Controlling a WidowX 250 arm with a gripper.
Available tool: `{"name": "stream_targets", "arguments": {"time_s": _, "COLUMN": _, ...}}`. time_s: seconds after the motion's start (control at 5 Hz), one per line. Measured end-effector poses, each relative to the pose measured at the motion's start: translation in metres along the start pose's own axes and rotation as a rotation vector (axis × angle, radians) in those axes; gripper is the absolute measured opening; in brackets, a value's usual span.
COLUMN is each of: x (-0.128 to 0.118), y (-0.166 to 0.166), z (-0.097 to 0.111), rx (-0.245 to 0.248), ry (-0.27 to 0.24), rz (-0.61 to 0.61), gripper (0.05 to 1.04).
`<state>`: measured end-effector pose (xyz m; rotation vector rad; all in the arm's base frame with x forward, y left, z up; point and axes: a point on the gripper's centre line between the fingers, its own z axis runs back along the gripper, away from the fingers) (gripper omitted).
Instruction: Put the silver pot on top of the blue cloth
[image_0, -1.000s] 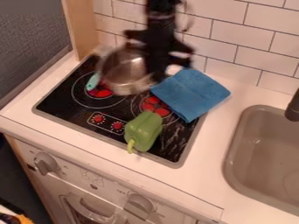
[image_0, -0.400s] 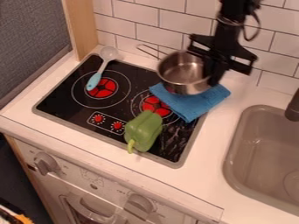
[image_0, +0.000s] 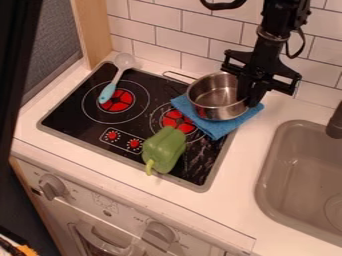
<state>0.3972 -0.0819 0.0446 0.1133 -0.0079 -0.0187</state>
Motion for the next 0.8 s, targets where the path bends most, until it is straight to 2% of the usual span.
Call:
{"name": "stream_targets", "arguments": {"time_s": 0.2, "x": -0.001, "y": 0.001, "z": 0.0, "rx": 0.004, "ry": 0.008, "rz": -0.004, "gripper": 0.611}}
{"name": "stream_targets", "arguments": {"time_s": 0.4, "x": -0.013, "y": 0.002, "z": -0.004, "rx": -0.004, "ry": 0.026, "rz": -0.016, "gripper": 0.886}}
{"name": "stream_targets", "arguments": {"time_s": 0.6, "x": -0.03, "y": 0.006, "z": 0.024, "rx": -0.04, "ry": -0.056, "rz": -0.002, "gripper": 1.011}}
{"name": "stream_targets", "arguments": {"time_s": 0.8, "x": -0.06, "y": 0.012, "z": 0.033, "rx": -0.097, "ry": -0.097, "rz": 0.019, "gripper": 1.007}}
